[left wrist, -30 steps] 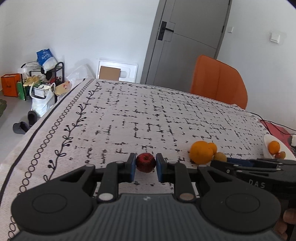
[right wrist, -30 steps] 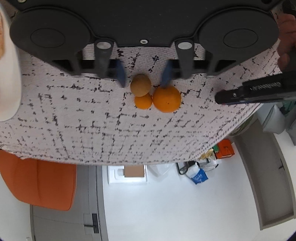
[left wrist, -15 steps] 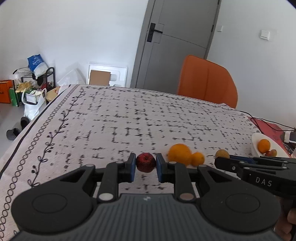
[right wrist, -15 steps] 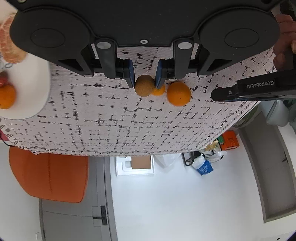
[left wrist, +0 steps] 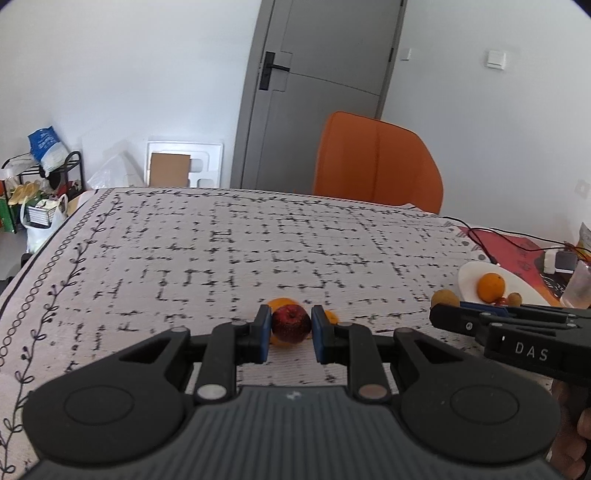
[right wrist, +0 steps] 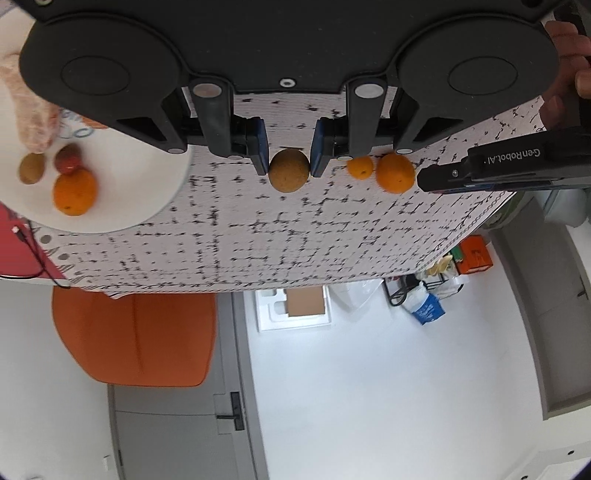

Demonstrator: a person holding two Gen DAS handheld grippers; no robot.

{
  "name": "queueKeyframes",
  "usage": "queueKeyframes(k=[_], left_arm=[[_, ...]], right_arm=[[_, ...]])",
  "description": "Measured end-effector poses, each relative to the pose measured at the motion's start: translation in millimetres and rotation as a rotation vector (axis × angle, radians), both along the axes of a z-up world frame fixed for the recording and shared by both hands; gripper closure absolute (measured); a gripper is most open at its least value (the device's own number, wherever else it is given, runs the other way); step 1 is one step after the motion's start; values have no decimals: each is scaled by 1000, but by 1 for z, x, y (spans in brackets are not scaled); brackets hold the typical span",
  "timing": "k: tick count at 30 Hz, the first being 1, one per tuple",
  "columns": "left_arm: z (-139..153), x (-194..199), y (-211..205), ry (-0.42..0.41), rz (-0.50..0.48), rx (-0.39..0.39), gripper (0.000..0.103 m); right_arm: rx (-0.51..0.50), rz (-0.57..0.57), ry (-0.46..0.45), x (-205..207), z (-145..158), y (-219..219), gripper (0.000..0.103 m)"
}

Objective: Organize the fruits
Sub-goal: 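Carry the red apple and brown fruit over the white plate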

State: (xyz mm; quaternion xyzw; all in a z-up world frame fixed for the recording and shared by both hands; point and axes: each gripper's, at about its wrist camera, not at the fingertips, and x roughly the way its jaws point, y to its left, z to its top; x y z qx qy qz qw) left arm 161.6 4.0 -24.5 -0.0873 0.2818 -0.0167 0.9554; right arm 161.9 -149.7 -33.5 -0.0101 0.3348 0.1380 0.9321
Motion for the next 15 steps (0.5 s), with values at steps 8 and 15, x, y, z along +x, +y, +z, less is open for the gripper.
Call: queueKeyframes(k=[8, 15], left_arm=[[1, 5, -24, -1, -46, 3, 82], [3, 9, -48, -8, -93, 6, 82]], right_arm=[[-1, -56, -26, -8, 8, -26, 81], [-3, -121, -45, -17, 15, -56, 81]])
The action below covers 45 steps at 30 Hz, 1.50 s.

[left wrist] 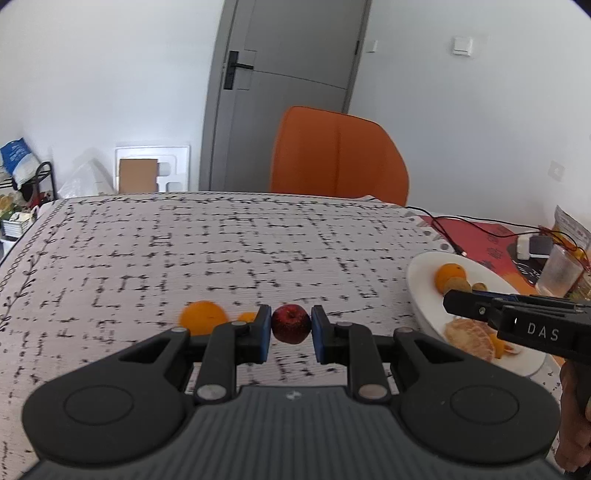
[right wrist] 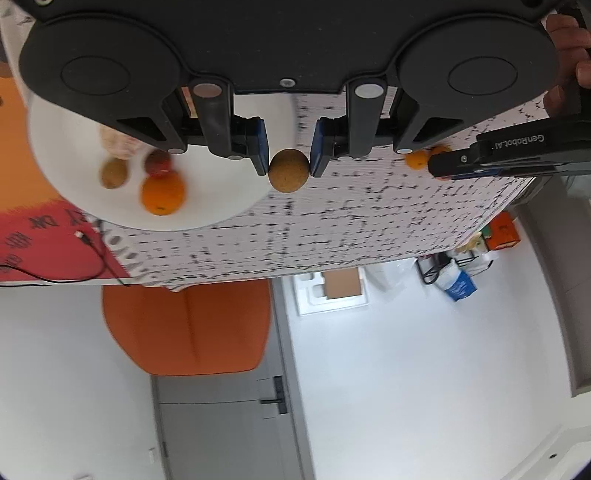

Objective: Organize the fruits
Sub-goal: 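Carry the red apple and brown fruit over the white plate, then open both grippers to drop the apple and brown fruit onto the plate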

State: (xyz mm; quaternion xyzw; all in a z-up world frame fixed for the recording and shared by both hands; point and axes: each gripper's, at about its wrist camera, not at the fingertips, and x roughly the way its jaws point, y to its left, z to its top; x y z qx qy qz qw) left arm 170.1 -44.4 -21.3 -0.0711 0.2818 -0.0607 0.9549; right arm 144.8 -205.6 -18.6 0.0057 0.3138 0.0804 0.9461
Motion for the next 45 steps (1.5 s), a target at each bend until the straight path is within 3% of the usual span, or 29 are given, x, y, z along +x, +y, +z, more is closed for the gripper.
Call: queueKeyframes(k=[25, 35, 38, 45], left_arm=[[3, 5, -65, -7, -101, 42, 82], [3, 9, -86, -6, -127, 69, 82], [1, 12, -90, -2, -135, 71, 82], [1, 17, -100, -4, -156, 78, 82]], right_arm=[[48, -151, -20, -30, 0, -80, 81], [78, -132, -13, -28, -7, -89, 80], [81, -107, -14, -29, -8, -85, 74], [88, -146, -15, -34, -6, -97, 74]])
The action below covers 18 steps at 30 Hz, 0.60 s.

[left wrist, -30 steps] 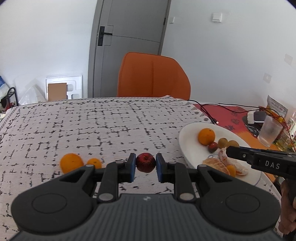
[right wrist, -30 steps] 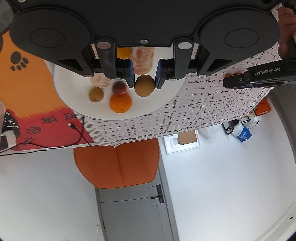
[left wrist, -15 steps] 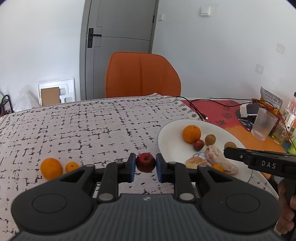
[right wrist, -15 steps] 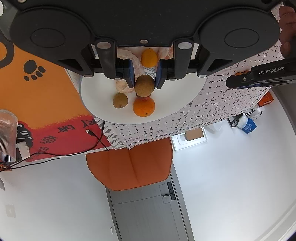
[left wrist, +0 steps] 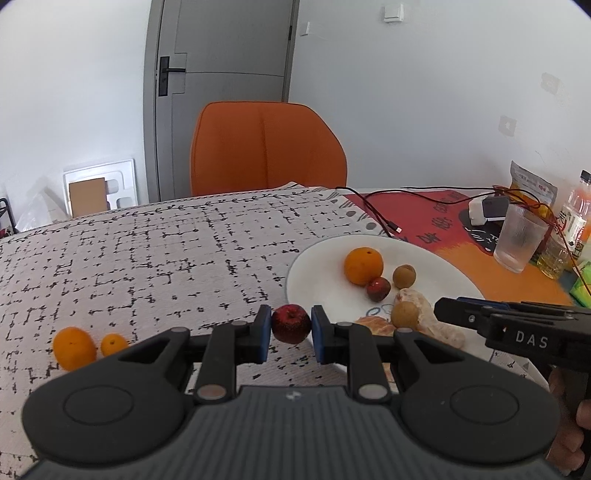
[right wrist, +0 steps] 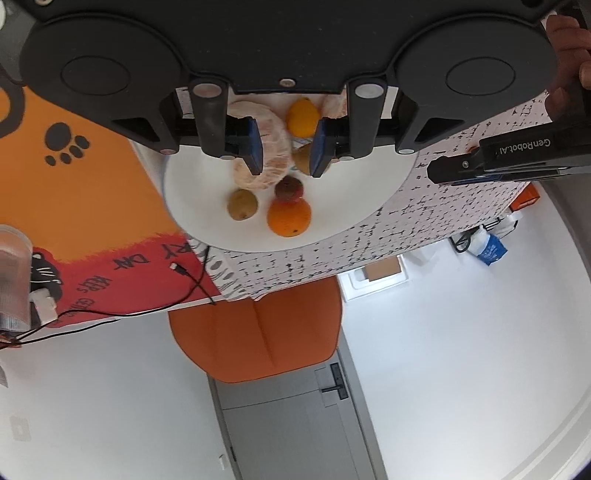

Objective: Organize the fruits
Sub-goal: 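Open both grippers to drop the apple and brown fruit onto the plate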

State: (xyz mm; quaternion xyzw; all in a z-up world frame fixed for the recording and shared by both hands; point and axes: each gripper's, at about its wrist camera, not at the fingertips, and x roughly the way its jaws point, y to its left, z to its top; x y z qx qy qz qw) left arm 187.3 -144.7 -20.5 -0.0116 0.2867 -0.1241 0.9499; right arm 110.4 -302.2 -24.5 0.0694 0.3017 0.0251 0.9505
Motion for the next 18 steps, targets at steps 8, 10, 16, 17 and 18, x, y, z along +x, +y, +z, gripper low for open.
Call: queueKeyframes(k=[8, 10, 16, 17, 18], left_arm=[[2, 4, -20, -12, -48, 8, 81], [3, 6, -23, -13, -56, 9, 81], [7, 3, -24, -29, -60, 21, 77], [7, 3, -23, -27, -54, 23, 76], [7, 3, -21, -24, -48, 26, 76]], right_arm=[[6, -29, 5, -5, 0, -12, 74], [8, -35, 5, -7, 0, -14, 74], [18, -39, 8, -8, 0, -15, 72], [19, -36, 8, -8, 0, -14, 72], [19, -33, 7, -8, 0, -13, 71]])
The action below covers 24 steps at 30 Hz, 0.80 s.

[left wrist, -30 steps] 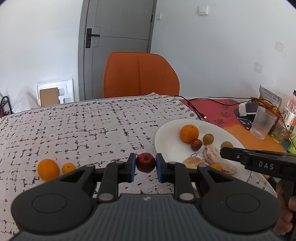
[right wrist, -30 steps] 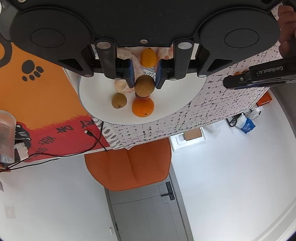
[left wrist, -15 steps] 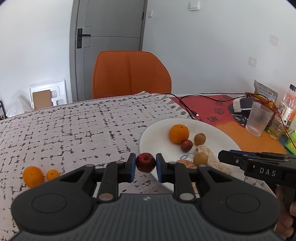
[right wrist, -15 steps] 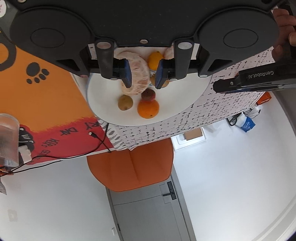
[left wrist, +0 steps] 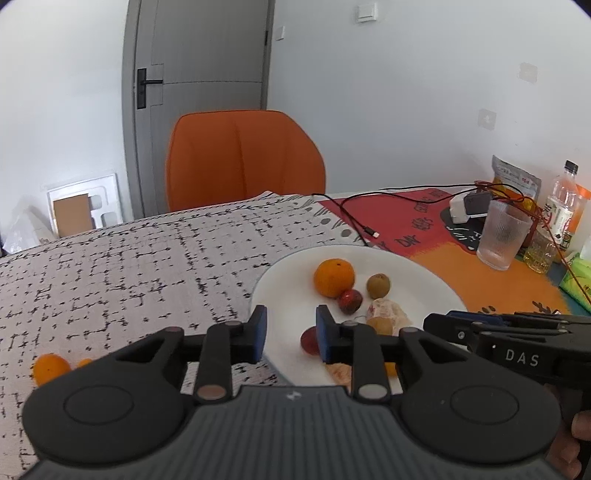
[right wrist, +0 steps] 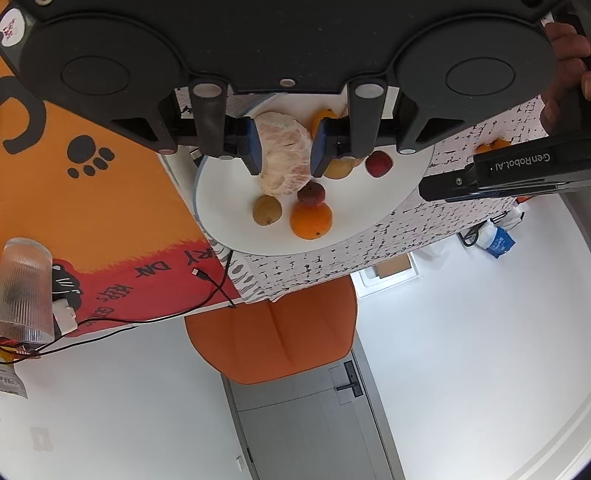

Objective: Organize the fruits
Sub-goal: 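Open both grippers to drop the apple and brown fruit onto the plate, then move both grippers back to the pile and close the left on the large orange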

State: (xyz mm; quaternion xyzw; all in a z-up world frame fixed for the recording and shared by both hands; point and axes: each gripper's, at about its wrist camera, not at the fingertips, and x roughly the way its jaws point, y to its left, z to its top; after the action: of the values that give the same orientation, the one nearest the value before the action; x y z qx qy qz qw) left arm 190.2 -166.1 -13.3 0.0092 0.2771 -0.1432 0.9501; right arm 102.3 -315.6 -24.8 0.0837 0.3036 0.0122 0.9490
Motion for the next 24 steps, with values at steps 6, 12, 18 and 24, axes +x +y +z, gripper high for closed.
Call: queueKeyframes(k=[6, 12, 18, 24], left_arm=[[-1, -4, 15, -2, 40, 19, 56], [1, -10, 37, -20, 91, 30, 42], [-1, -13, 67, -20, 173, 35, 28], [-4, -13, 96, -9, 243, 24, 16]], right_arm=[[6, 15, 3, 4, -1, 8, 67], [2, 43, -1, 10, 0, 22, 59], [-15, 72, -7, 17, 2, 41, 38], [-52, 99, -38, 22, 4, 62, 0]])
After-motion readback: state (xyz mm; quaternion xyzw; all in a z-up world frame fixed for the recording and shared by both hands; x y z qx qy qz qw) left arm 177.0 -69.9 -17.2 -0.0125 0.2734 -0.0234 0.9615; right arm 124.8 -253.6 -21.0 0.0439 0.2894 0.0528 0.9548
